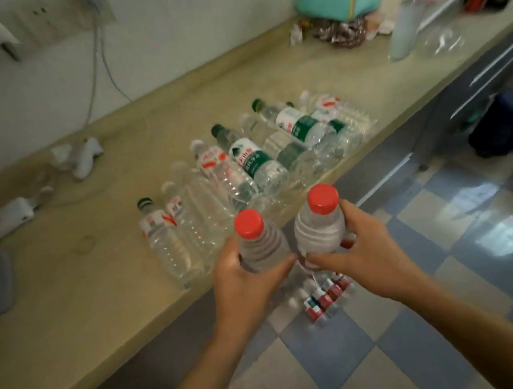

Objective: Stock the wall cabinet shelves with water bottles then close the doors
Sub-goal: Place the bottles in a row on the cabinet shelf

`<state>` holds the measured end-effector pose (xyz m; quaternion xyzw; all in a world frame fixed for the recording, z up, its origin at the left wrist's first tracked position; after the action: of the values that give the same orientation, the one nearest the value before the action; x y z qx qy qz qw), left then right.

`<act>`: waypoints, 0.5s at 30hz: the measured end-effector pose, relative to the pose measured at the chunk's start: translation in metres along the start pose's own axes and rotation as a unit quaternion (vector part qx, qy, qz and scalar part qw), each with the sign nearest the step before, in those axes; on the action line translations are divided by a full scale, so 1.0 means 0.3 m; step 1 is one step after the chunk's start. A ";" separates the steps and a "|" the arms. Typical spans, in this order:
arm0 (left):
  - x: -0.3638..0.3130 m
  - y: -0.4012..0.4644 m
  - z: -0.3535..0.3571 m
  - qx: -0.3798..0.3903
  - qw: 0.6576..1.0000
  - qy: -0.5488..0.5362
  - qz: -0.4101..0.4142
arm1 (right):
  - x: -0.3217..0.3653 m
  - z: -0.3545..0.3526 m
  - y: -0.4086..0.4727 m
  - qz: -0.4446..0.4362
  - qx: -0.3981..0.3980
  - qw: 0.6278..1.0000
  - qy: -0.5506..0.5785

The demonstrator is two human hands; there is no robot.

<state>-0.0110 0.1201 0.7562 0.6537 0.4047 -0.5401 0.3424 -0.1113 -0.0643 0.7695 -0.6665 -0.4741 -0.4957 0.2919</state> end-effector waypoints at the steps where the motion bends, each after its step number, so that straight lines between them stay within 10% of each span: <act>1: -0.070 0.026 -0.030 -0.006 1.000 -0.002 0.014 | 0.069 -0.015 0.029 -0.016 -0.002 1.000 0.003; 15: -0.991 0.313 -0.540 -0.175 0.957 -0.071 0.218 | 1.105 -0.083 0.531 -0.244 0.003 0.965 0.095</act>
<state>0.1165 0.1750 1.0790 0.6159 0.3147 -0.4182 0.5888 0.0455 -0.0327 1.1015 -0.4793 -0.5943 -0.6114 0.2079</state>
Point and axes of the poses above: each hand's wrist, its own y-axis towards the middle knuckle, its own z-axis out of the palm, x = y × z, the point moved 1 cm from there along y, towards the middle knuckle, and after that the axes turned 3 degrees about -z, right-handed, at the moved point
